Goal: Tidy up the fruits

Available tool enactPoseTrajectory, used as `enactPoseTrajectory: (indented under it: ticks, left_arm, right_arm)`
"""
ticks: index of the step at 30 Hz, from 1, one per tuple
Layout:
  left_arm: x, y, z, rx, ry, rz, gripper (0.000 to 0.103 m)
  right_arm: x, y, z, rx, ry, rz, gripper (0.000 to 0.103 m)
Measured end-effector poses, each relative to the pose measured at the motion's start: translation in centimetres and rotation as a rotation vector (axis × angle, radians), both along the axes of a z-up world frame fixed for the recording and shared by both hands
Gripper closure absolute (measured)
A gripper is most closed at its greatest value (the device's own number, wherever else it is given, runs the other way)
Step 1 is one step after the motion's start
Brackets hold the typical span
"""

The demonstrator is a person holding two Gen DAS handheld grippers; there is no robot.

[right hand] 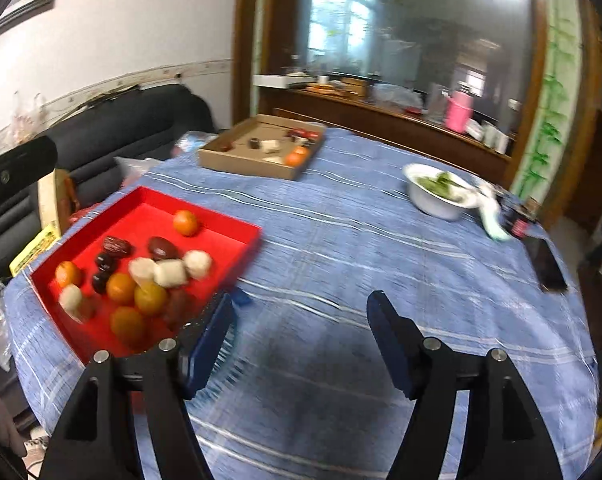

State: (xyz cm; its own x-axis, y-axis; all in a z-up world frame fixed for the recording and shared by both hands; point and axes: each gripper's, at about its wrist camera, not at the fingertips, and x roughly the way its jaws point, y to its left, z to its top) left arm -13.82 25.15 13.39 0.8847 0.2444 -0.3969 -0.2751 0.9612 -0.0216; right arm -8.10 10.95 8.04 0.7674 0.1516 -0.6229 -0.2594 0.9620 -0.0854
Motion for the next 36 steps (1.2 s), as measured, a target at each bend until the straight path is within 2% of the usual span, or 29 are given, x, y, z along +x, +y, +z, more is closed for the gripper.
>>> enactPoseTrajectory:
  ticks: [6,12,19,36]
  left_arm:
    - [0.0,-4.0,-1.1,0.046,0.08,-0.001,0.001]
    - [-0.4,-6.0,-1.6,0.07,0.109,-0.03,0.001]
    - [-0.4,-6.7,-2.1,0.081,0.133,-0.046,0.001]
    - [0.5,-5.5,-3.9,0.044,0.209,-0.057,0.001]
  right_arm:
    - [-1.8,-4.5,-0.5,0.036,0.011,-0.082,0.034]
    - [-3.4,-6.6,-0.7,0.04,-0.01,-0.119,0.032]
    - [-4.0,-7.2,-0.8,0.025,-0.023,-0.135,0.031]
    - [-3.7,-6.7,-1.5,-0.008,-0.005,-0.144,0.031]
